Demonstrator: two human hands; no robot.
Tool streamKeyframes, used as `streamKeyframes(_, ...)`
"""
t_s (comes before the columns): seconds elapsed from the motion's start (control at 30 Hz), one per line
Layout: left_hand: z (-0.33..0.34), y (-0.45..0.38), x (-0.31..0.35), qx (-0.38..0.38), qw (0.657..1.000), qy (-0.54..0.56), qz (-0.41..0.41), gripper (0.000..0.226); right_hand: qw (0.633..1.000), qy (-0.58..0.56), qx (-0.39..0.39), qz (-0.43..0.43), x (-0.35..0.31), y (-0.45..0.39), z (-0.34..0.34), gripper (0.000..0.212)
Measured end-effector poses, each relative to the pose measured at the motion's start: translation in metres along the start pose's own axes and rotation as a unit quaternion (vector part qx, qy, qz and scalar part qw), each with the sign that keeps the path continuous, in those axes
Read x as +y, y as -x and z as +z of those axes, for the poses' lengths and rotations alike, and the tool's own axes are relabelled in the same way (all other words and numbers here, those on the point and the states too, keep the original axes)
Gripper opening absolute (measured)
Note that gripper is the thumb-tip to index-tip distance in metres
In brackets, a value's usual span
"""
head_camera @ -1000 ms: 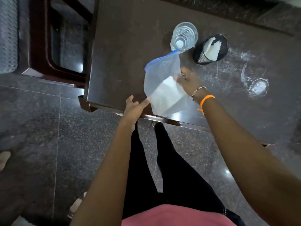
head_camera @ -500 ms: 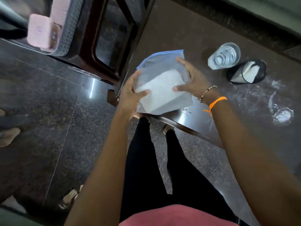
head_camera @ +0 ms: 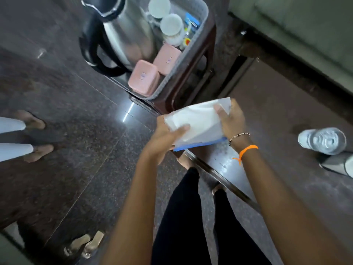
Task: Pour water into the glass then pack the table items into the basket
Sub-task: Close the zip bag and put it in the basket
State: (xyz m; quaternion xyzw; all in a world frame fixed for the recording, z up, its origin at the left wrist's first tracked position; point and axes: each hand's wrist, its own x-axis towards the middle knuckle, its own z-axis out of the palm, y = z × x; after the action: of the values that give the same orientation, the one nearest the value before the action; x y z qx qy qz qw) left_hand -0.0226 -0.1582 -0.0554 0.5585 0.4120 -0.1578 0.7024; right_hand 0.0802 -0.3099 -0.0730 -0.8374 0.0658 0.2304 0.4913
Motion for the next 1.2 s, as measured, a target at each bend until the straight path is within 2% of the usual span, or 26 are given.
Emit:
streamKeyframes(0.07,-0.013,-0.011,0.013,0.034,0.998,-0.007,0.048,0.056,1.0,-0.013,0.006,0.002,-0.015,-0.01,0.015,0.015)
streamKeyframes(0.13,-0.023,-0.025,0.029,0.116,0.988,0.004,0.104,0.056,0.993,-0.098,-0.032,0.051,-0.029,-0.019,0.026,0.017)
streamKeyframes(0.23,-0.031,-0.043,0.052,0.196,0.967,0.032,0.159,0.053,0.931,-0.279,-0.118,0.202,-0.049,-0.033,0.034,0.046)
streamKeyframes(0.33,-0.032,-0.06,0.068,0.208,0.963,0.051,0.162,0.063,0.878,-0.373,-0.123,0.272,-0.071,-0.047,0.048,0.062)
streamKeyframes(0.4,-0.028,-0.067,0.073,0.188,0.967,0.07,0.156,0.07,0.859,-0.41,-0.137,0.274,-0.089,-0.051,0.063,0.057)
streamKeyframes(0.43,-0.027,-0.068,0.075,0.184,0.967,0.086,0.151,0.072,0.859,-0.424,-0.118,0.261,-0.095,-0.054,0.073,0.054)
streamKeyframes(0.53,-0.025,-0.07,0.077,0.17,0.959,0.189,0.127,0.077,0.877,-0.427,0.04,0.218,-0.109,-0.065,0.087,0.057)
streamKeyframes(0.6,-0.02,-0.069,0.078,0.149,0.935,0.303,0.108,0.072,0.889,-0.407,0.048,0.204,-0.115,-0.069,0.092,0.058)
streamKeyframes(0.67,-0.009,-0.072,0.084,0.154,0.901,0.397,0.083,0.064,0.904,-0.374,-0.017,0.207,-0.118,-0.063,0.098,0.052)
streamKeyframes(0.7,-0.004,-0.074,0.088,0.162,0.885,0.431,0.069,0.061,0.914,-0.353,-0.044,0.195,-0.115,-0.06,0.101,0.048)
streamKeyframes(0.77,0.004,-0.081,0.098,0.157,0.869,0.466,0.052,0.056,0.947,-0.285,-0.051,0.137,-0.115,-0.058,0.103,0.043)
streamKeyframes(0.83,0.007,-0.086,0.107,0.125,0.883,0.45,0.046,0.048,0.975,-0.213,-0.007,0.066,-0.118,-0.07,0.097,0.036)
streamKeyframes(0.9,0.006,-0.089,0.113,0.111,0.922,0.369,0.021,0.041,0.989,-0.14,0.049,-0.001,-0.127,-0.092,0.084,0.028)
streamKeyframes(0.97,-0.002,-0.092,0.115,0.116,0.954,0.277,-0.006,0.037,0.995,-0.034,0.072,-0.059,-0.138,-0.12,0.074,0.019)
streamKeyframes(1.03,-0.011,-0.094,0.119,0.103,0.971,0.213,-0.017,0.028,0.987,0.098,0.055,-0.112,-0.151,-0.154,0.073,0.026)
streamKeyframes(1.13,-0.022,-0.092,0.124,0.084,0.986,0.143,-0.007,0.016,0.98,0.14,-0.035,-0.14,-0.178,-0.196,0.087,0.038)
streamKeyframes(1.2,-0.027,-0.092,0.123,0.101,0.986,0.129,0.016,0.019,0.962,0.21,-0.041,-0.168,-0.186,-0.216,0.1,0.048)
